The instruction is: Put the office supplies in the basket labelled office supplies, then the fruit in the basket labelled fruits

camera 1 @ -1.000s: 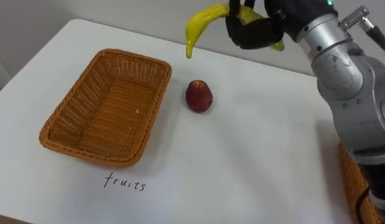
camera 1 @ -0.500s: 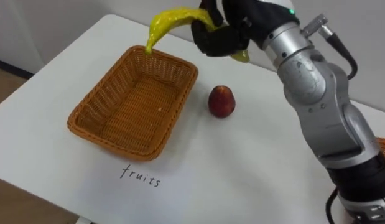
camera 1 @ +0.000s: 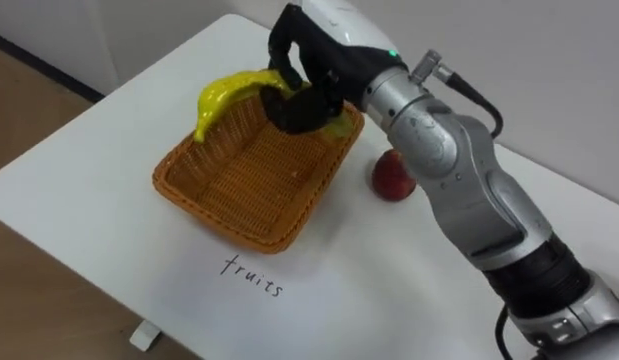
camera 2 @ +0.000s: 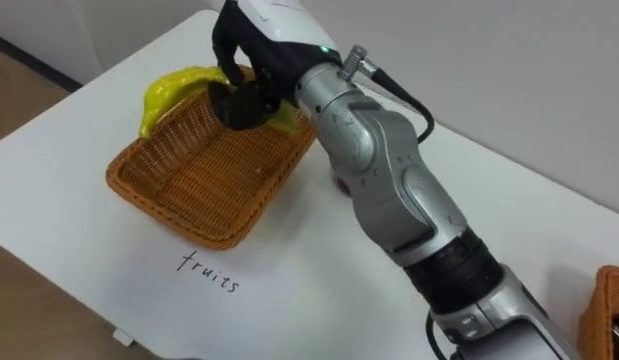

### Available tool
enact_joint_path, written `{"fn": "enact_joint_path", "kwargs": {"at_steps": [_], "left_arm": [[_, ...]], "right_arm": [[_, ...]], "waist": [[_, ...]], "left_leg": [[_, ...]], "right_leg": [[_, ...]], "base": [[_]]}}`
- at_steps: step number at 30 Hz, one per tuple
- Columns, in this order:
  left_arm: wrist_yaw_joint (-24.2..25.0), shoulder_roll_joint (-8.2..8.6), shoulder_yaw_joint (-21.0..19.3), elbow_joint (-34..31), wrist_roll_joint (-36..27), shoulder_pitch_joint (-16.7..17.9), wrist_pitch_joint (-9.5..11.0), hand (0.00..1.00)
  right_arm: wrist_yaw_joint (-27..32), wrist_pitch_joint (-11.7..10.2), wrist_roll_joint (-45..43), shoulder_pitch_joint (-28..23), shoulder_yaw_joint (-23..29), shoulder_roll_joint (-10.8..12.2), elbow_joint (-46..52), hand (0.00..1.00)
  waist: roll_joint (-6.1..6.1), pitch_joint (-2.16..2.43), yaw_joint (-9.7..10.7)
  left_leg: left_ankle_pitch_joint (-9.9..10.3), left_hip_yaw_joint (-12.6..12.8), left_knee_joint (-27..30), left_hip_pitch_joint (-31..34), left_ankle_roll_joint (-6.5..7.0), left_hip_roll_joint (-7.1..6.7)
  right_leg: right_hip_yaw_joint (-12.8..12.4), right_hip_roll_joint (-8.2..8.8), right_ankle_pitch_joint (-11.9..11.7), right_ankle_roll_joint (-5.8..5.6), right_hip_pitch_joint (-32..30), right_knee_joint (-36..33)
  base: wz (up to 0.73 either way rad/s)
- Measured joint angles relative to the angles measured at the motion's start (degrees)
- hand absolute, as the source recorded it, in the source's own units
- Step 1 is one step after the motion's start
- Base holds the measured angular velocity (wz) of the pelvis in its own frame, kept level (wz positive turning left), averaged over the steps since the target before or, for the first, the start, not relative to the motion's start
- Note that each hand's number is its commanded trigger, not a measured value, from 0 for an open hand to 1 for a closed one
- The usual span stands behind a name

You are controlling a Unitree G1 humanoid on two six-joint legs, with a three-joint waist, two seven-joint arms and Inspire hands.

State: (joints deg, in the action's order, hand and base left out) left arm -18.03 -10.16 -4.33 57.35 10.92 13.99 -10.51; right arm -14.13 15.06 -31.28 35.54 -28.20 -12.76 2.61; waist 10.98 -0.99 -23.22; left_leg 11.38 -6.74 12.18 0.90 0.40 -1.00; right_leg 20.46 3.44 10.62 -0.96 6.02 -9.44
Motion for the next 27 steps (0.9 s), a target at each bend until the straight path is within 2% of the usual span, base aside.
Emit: {"fn": "enact_joint_path", "kwargs": {"at_steps": [1,2,4,5,8,12,24,27], "left_arm": [[0.0,0.01,0.01,0.01,0.0,-0.21,-0.04,0.0],[0.0,0.02,0.01,0.01,0.0,-0.35,-0.05,0.0],[0.01,0.01,0.01,0.02,0.0,-0.69,-0.06,0.0],[0.04,0.01,0.01,0.03,0.0,-0.75,-0.06,0.0],[0.38,0.0,0.02,0.06,0.01,-1.03,-0.06,0.0],[1.23,-0.02,0.05,0.56,0.01,-1.18,-0.13,0.0],[1.26,-0.43,0.03,0.57,0.05,-2.68,-0.4,0.0],[1.26,-0.53,0.03,0.73,0.03,-2.68,-0.42,0.0]], "right_arm": [[-0.44,0.0,-0.01,0.0,-0.34,0.46,-0.48,0.9],[-0.48,0.0,-0.01,0.0,-0.54,0.62,-0.75,0.56],[-0.7,-0.03,-0.06,0.16,-1.78,0.98,-1.94,0.42],[-0.98,-0.06,-0.09,0.25,-2.12,1.0,-2.32,0.3],[-2.19,0.02,-0.11,0.3,-2.54,1.01,-4.53,0.12],[-3.15,0.03,-0.22,0.3,-2.55,1.0,-6.17,0.0],[-4.89,0.01,-0.87,0.3,-4.38,0.63,-6.29,0.0],[-4.88,0.01,-0.79,0.29,-4.38,0.63,-6.29,0.0]], "waist": [[0.0,0.0,-0.45],[0.0,0.0,-0.69],[0.11,-0.02,-0.96],[0.15,-0.05,-0.98],[0.52,-0.25,-1.11],[0.71,-0.32,-0.94],[0.62,-0.36,-0.84],[0.4,-0.49,-0.8]], "left_leg": [[0.0,-0.01,0.0,0.01,0.0,0.0],[0.0,-0.02,-0.02,0.03,0.01,-0.01],[-0.02,-0.12,-0.01,0.04,0.03,-0.07],[-0.03,-0.24,0.0,0.03,0.04,-0.1],[-0.08,-0.39,0.07,-0.02,0.11,-0.62],[-0.07,-0.39,0.02,-0.02,0.13,-0.67],[-0.08,0.02,-0.37,-0.17,0.14,-0.65],[-0.08,0.02,-0.43,-0.41,0.14,-0.66]], "right_leg": [[0.14,0.03,0.0,0.0,0.01,0.08],[0.14,0.06,0.0,0.0,0.01,0.11],[0.11,0.16,0.01,-0.02,0.36,0.78],[0.16,0.23,0.07,-0.12,0.45,0.9],[0.19,0.48,0.41,-0.65,0.62,0.87],[0.31,0.49,0.41,-0.65,0.61,0.82],[-0.08,0.47,0.41,-0.65,0.39,0.84],[-0.7,0.46,0.41,-0.65,0.56,0.86]], "base": [[0.0],[0.0],[0.0],[0.0],[0.0],[0.0],[0.0],[0.0]]}}
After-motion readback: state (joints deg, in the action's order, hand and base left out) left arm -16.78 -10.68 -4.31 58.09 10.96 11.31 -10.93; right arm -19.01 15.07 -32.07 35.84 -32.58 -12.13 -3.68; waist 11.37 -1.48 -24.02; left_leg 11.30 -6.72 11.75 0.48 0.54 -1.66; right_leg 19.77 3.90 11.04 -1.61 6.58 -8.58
